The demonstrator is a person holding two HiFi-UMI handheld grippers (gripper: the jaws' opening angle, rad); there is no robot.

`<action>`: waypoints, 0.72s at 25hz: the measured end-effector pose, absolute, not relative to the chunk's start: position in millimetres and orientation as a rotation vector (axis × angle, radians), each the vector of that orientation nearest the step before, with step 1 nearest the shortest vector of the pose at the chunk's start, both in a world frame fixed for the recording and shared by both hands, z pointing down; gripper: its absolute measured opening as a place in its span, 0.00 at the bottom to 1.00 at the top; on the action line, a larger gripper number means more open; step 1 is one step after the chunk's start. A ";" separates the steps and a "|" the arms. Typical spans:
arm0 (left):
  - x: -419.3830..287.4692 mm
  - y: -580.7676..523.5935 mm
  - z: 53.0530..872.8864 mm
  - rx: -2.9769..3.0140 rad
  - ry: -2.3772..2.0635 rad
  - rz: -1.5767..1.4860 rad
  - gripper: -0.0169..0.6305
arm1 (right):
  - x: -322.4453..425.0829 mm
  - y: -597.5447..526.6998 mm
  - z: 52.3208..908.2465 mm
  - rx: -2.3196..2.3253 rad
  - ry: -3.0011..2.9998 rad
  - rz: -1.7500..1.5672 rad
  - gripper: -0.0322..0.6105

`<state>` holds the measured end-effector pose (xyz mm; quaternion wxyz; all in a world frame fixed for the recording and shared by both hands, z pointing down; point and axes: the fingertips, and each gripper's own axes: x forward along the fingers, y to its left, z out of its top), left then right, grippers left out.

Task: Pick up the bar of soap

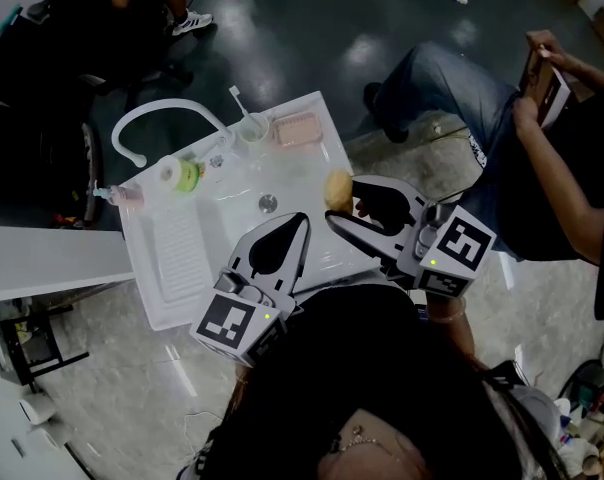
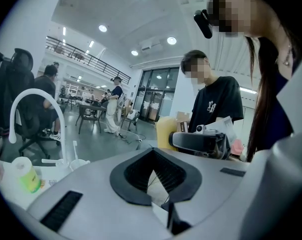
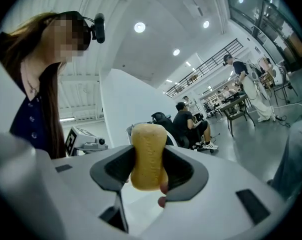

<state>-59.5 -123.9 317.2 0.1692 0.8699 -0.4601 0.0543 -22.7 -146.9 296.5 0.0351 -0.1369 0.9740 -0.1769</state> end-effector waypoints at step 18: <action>-65.7 -120.6 309.9 2.466 -1.320 0.143 0.02 | -31.3 -142.2 296.9 -0.407 3.008 -0.517 0.34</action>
